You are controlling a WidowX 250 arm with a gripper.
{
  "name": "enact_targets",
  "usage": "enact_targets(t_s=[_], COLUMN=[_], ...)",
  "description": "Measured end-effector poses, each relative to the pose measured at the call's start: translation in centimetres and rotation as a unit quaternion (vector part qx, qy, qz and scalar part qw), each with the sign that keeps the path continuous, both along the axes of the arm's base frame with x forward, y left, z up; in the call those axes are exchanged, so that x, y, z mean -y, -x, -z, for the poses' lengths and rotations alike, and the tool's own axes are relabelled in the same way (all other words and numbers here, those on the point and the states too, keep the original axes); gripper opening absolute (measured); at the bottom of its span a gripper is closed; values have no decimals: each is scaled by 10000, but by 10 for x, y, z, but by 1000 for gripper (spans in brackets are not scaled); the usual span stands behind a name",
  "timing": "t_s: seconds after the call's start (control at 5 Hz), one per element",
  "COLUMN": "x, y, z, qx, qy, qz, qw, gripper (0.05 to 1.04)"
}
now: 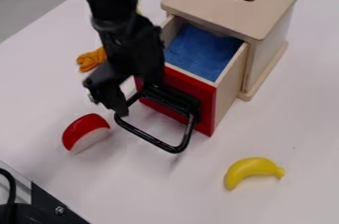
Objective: Opening the drawer
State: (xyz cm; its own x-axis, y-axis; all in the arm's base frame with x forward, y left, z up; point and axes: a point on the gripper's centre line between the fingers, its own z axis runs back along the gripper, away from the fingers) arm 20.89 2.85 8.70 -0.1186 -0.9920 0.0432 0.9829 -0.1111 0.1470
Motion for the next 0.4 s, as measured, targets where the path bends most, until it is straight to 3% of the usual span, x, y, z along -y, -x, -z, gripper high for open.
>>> enact_targets(t_s=[0.2,0.4], x=[-5,-8], y=[2,3], z=[-34,-49], qx=[242,382], qy=[216,152], qz=[-65,-50], qw=[9995,9991], gripper=[999,999])
